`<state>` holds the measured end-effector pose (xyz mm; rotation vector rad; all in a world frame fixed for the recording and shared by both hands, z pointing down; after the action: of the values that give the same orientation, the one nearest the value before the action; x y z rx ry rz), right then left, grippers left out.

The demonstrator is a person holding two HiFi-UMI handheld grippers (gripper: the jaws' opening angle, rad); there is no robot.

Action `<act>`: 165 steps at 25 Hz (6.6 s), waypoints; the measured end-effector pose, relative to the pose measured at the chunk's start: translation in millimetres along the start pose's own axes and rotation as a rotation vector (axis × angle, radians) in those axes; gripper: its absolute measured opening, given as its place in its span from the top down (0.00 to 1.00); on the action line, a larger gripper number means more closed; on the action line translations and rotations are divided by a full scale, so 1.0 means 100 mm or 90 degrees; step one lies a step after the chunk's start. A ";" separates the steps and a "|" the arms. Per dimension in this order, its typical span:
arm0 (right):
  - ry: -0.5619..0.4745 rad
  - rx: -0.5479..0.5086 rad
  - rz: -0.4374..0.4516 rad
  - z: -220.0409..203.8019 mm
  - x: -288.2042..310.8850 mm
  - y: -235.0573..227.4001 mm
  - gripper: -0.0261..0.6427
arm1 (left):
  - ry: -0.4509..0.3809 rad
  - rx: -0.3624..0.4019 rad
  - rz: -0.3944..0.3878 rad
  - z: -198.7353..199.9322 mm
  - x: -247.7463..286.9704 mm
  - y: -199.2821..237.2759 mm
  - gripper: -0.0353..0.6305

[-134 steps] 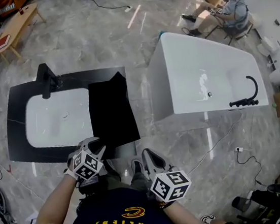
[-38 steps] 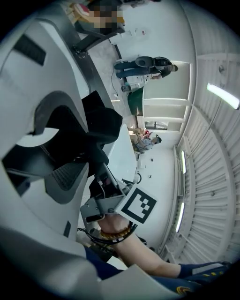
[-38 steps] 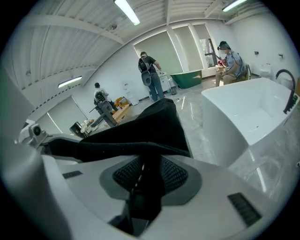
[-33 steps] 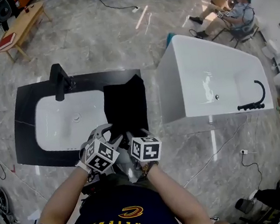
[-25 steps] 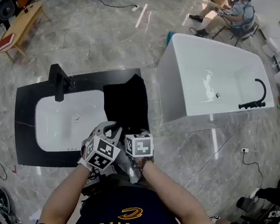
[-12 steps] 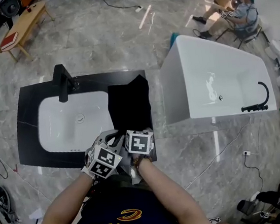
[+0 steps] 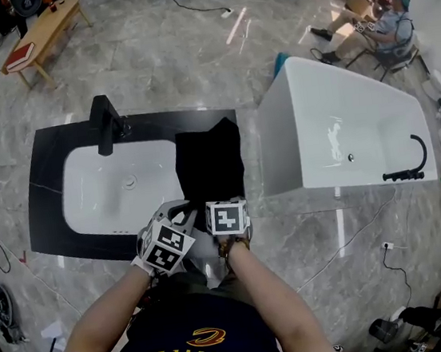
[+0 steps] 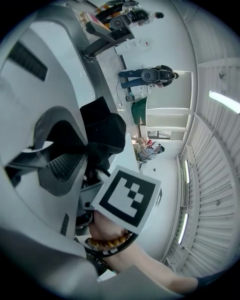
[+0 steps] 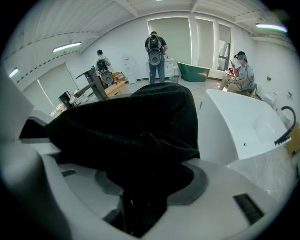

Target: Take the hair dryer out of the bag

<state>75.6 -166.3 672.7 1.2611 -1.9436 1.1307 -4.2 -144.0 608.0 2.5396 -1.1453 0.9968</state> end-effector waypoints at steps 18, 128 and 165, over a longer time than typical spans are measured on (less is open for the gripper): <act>0.016 0.000 0.063 -0.81 -0.59 0.22 0.66 | -0.006 0.083 -0.016 0.00 -0.07 -0.40 0.90; -0.014 0.015 0.163 0.26 -0.44 -0.05 0.64 | -0.107 -0.118 0.112 -0.12 -1.34 -0.09 0.75; -0.267 -0.140 0.267 0.49 -1.91 0.43 0.64 | -0.233 -0.326 0.178 0.74 -2.00 0.01 0.75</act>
<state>113.0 -114.9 481.0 1.0599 -2.6574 0.8455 -63.4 -56.0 422.9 2.2236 -1.6357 0.2195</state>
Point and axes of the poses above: the fingertips, and each gripper's own axes: x forward along the fingers, y to its left, z out of its top, the point moved 1 cm from there along -x, backward along the fingers, and after that the axes turned 15 degrees about z, right-handed, at the moved point
